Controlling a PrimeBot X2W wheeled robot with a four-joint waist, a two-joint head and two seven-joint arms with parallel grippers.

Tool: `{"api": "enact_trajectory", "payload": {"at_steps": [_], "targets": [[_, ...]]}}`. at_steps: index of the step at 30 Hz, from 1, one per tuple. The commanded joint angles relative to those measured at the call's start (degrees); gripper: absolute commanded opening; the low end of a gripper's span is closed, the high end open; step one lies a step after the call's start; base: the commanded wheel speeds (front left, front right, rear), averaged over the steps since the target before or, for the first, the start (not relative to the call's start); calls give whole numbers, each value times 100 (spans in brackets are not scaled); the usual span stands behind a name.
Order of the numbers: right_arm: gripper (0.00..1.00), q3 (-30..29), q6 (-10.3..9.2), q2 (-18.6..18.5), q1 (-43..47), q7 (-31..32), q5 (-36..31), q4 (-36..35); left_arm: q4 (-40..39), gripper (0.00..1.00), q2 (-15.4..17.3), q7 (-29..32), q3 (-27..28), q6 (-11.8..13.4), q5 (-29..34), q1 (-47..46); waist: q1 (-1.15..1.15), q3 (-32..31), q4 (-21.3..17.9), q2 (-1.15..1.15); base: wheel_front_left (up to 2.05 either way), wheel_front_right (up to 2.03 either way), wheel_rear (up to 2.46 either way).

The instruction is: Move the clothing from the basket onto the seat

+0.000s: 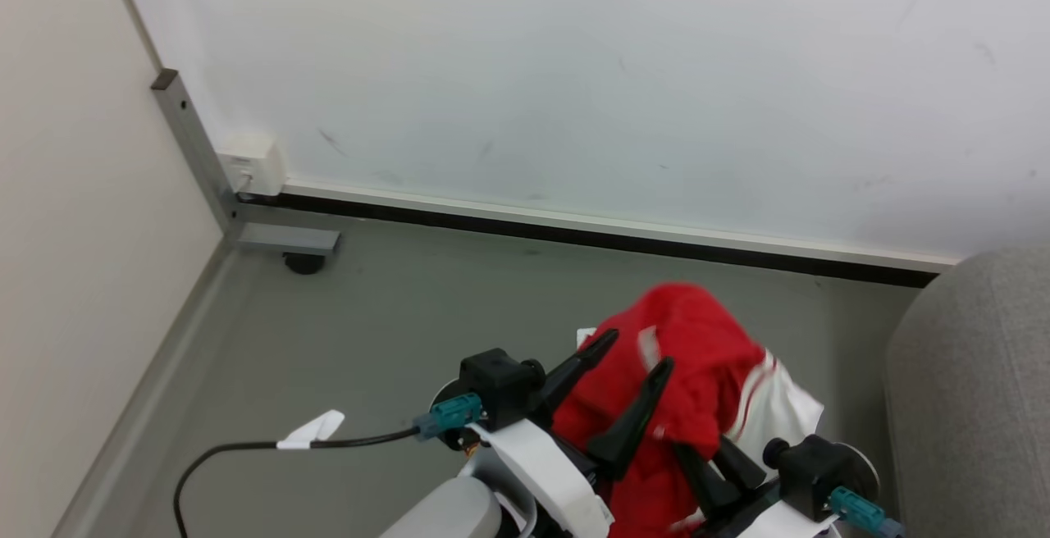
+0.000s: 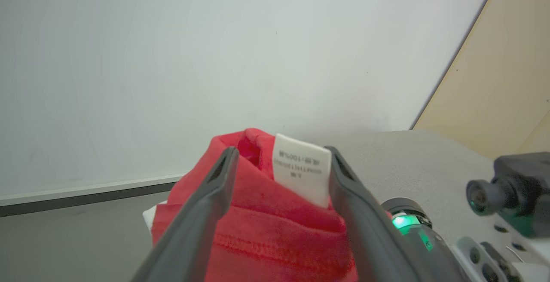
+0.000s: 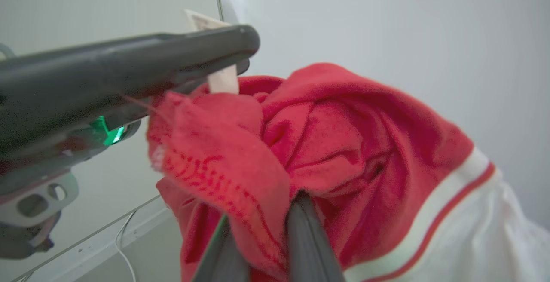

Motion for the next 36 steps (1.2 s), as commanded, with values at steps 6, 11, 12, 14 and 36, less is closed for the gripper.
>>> {"api": "enact_trajectory", "payload": {"at_steps": [6, 11, 12, 14, 36], "targets": [[0, -330, -12, -173, -26, -4, -139, -61, -182, 100, 75, -149, 73, 34, 107, 4, 0, 107, -341, 0, 0, 0, 0], [0, -692, -12, -333, -73, -3, -261, -188, -232, 100, 131, -209, 159, 76, 152, 64, 0, 200, -706, 0, 0, 0, 0], [0, -732, -12, -364, -99, -3, -284, -224, -249, 100, 166, -214, 185, 93, 194, 56, 0, 228, -807, 0, 0, 0, 0], [0, -874, -12, -455, -128, -3, -351, -282, -248, 100, 206, -231, 196, 132, 287, 42, 0, 271, -988, 0, 0, 0, 0], [0, -1894, -12, -541, 14, -3, -784, -1026, -217, 100, 338, -259, 339, 71, 946, 100, 0, 788, -2987, 0, 0, 0, 0]]}}
